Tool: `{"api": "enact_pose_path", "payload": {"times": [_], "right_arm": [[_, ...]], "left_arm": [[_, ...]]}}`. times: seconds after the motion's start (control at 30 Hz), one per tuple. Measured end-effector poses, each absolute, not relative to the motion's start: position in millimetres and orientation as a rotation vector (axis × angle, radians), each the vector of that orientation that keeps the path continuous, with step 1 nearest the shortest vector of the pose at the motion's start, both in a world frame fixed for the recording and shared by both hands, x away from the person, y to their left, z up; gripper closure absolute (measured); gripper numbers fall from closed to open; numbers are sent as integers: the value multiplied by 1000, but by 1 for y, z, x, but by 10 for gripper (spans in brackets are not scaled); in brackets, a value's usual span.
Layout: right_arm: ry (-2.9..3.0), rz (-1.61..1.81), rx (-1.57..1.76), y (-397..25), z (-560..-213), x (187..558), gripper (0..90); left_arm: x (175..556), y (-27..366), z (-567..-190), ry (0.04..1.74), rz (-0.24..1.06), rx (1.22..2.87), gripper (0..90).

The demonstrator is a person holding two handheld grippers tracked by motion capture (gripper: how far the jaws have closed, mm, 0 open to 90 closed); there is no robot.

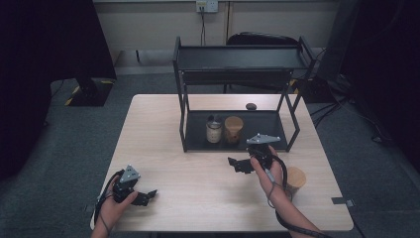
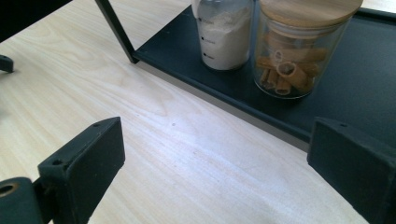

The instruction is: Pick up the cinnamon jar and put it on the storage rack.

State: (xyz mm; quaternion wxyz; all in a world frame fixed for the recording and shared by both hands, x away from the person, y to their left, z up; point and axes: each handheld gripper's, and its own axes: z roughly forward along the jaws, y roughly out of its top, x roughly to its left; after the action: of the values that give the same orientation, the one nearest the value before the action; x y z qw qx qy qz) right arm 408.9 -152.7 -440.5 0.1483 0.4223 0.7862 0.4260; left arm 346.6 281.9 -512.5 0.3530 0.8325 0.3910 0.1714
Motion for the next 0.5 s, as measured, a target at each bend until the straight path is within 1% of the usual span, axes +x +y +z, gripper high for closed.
{"api": "enact_pose_path", "payload": {"times": [0.5], "right_arm": [[2291,1195,1161,-160,-439,386,31]], "left_arm": [[347,282,-513,1011,444,2154,1]]}}
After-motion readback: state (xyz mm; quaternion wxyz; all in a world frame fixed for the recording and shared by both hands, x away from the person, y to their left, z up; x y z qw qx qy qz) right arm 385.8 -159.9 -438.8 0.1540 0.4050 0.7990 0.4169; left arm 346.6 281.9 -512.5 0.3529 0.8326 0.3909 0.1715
